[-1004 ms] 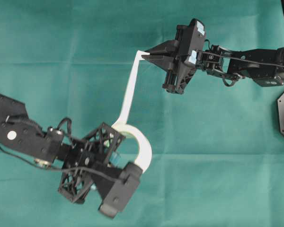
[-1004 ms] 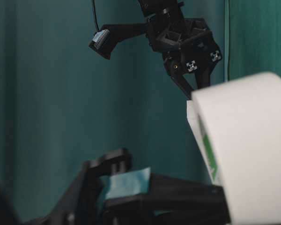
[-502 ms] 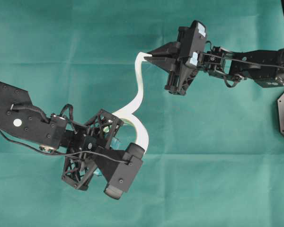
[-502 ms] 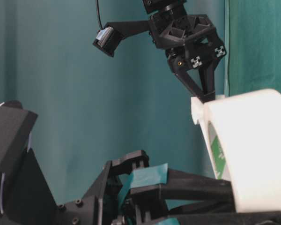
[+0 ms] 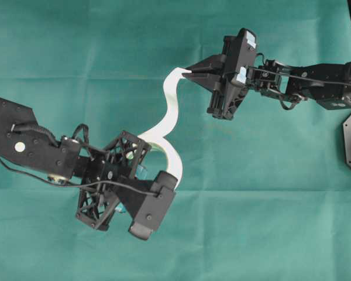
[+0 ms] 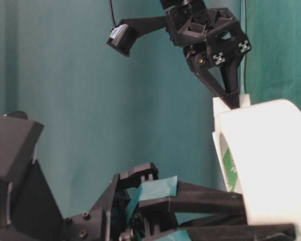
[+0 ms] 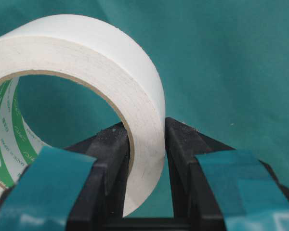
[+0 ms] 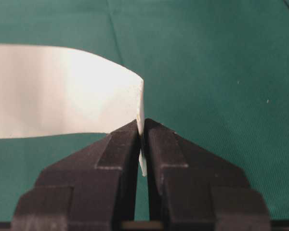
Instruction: Peel off the duct tape with your right arm.
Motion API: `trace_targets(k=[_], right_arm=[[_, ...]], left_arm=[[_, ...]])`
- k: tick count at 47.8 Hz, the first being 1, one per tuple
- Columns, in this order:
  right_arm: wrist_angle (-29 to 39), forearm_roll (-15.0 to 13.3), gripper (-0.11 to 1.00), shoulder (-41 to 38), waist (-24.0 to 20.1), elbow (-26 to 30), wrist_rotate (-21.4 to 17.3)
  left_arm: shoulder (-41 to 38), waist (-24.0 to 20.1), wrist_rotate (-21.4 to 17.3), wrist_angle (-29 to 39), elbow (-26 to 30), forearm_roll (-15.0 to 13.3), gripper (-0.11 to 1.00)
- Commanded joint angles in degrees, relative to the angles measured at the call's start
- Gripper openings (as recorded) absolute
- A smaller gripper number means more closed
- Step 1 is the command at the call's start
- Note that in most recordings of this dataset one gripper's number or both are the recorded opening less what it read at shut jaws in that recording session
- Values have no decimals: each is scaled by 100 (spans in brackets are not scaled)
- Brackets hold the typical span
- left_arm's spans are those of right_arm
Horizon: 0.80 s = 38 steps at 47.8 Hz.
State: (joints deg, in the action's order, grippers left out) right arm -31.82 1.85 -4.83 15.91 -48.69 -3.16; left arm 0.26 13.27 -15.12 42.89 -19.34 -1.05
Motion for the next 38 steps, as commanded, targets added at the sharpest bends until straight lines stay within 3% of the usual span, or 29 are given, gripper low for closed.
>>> trace_targets(k=[1, 38], right_arm=[[-26, 9, -9, 114, 18, 0, -9], [-26, -158, -9, 123, -18, -97, -44]], left_arm=[[229, -62, -9, -18, 62, 18, 19], [220, -272, -9, -18, -88, 18, 19]])
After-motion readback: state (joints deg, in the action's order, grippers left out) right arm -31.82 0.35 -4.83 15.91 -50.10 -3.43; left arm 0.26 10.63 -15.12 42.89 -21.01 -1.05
